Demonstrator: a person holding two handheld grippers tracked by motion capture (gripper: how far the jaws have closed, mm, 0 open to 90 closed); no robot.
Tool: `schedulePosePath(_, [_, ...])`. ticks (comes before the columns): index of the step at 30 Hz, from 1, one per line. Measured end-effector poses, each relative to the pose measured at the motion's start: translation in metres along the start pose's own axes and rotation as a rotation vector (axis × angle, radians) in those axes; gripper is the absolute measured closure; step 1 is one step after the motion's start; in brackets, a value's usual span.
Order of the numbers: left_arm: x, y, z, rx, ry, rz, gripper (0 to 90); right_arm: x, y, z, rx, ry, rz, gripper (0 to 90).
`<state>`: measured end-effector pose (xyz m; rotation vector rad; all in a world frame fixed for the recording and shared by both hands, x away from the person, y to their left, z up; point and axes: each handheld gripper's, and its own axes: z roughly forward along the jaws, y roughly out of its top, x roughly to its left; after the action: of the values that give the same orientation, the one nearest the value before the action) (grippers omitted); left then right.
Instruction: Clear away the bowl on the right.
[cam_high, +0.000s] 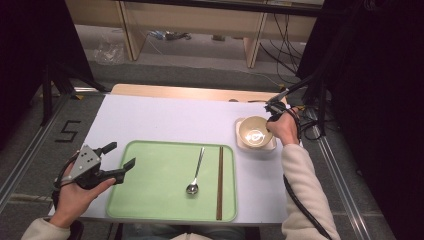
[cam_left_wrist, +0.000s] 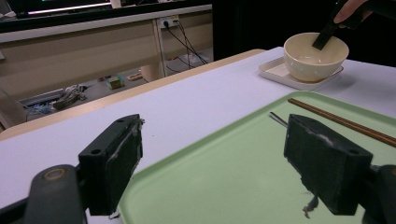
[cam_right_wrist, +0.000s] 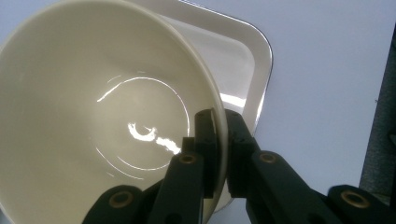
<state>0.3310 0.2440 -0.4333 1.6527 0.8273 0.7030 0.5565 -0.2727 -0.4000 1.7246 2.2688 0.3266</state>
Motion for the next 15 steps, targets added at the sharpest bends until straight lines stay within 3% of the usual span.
schedulePosePath(3, [0.000, 0.000, 0.000, -0.002, -0.001, -0.001, 19.4, 0.005, 0.001, -0.002, 0.002, -0.015, -0.004, 86.6])
schedulePosePath(5, [0.000, 0.000, 0.000, -0.001, -0.002, -0.003, 19.6, 0.004, 0.000, -0.001, -0.016, -0.016, -0.036, 86.6])
schedulePosePath(6, [0.000, 0.000, 0.000, 0.000, -0.002, -0.004, 19.7, 0.007, 0.000, -0.002, -0.011, -0.015, -0.010, 86.6])
schedulePosePath(8, [0.000, 0.000, 0.001, 0.002, -0.002, -0.005, 20.0, 0.004, 0.000, -0.001, -0.028, -0.025, -0.069, 86.7])
schedulePosePath(10, [-0.001, 0.000, 0.001, 0.000, -0.005, -0.011, 20.2, 0.005, -0.001, -0.003, -0.026, -0.021, -0.063, 86.7])
schedulePosePath(11, [0.000, 0.000, 0.001, 0.001, -0.005, -0.006, 20.4, 0.009, -0.002, -0.006, -0.027, -0.021, -0.023, 86.7])
schedulePosePath(12, [-0.001, 0.000, 0.001, 0.002, -0.005, -0.006, 20.5, 0.007, -0.001, -0.008, -0.052, -0.023, -0.060, 86.7])
schedulePosePath(13, [-0.001, 0.000, 0.001, 0.003, -0.005, -0.007, 20.6, 0.008, -0.001, -0.012, -0.034, -0.022, -0.055, 86.7])
schedulePosePath(15, [-0.001, 0.000, 0.001, 0.006, -0.005, -0.002, 20.8, 0.009, 0.000, -0.018, -0.061, -0.010, -0.053, 86.7])
